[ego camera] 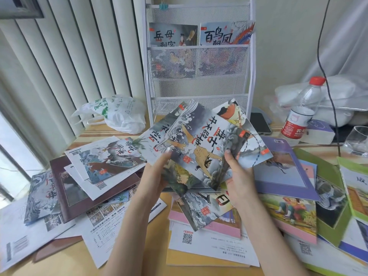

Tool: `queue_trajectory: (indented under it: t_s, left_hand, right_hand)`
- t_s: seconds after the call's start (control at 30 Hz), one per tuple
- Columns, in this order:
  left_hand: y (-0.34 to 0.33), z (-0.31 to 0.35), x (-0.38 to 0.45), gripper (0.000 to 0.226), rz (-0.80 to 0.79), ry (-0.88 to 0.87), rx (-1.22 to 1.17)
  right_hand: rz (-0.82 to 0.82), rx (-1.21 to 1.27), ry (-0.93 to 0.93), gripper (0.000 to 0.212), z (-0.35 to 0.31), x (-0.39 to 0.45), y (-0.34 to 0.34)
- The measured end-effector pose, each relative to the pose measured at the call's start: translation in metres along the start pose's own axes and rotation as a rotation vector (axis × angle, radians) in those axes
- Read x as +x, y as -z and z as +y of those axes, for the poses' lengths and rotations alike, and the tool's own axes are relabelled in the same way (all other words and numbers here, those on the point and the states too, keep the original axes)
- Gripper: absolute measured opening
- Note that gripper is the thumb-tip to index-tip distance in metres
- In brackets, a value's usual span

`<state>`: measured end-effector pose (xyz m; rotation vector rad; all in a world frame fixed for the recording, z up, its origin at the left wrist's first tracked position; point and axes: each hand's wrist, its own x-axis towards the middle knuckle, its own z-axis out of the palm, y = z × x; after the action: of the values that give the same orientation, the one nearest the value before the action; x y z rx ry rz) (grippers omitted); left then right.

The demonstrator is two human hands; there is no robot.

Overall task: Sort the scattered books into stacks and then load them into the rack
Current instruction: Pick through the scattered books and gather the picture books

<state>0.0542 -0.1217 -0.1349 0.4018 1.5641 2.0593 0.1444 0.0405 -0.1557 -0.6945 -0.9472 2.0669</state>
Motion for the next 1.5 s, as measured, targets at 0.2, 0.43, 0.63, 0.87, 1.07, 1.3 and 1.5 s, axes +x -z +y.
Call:
queue_trajectory:
  t_s: [0.2, 0.43, 0.63, 0.87, 1.07, 1.3, 1.5]
  left_hand:
    - [-0.002, -0.003, 0.002, 0.005, -0.075, -0.075, 0.047]
    - [-0.006, -0.005, 0.000, 0.016, -0.063, -0.107, 0.090]
    - [-0.006, -0.006, 0.001, 0.023, -0.030, -0.092, 0.073]
    - [-0.002, -0.009, 0.004, 0.025, 0.009, -0.080, 0.047]
    - [0.019, -0.002, 0.011, 0.099, 0.223, 0.034, -0.082]
    - [0.024, 0.008, 0.006, 0.060, 0.013, -0.062, -0.303]
    - [0.029, 0.010, 0.008, 0.056, -0.102, 0.005, -0.137]
  right_hand:
    - [0.030, 0.031, -0.007, 0.037, -0.002, -0.001, -0.001]
    - [0.022, -0.026, 0.018, 0.027, 0.003, 0.001, -0.001]
    - [-0.013, -0.052, 0.025, 0.024, 0.006, 0.001, -0.001]
    - [-0.057, -0.119, 0.067, 0.023, 0.007, 0.002, 0.000]
    - [-0.171, -0.283, 0.127, 0.020, 0.006, -0.002, 0.002]
    - [-0.151, -0.363, 0.239, 0.026, 0.003, -0.002, 0.004]
    - [-0.105, -0.498, 0.258, 0.034, 0.006, 0.001, 0.006]
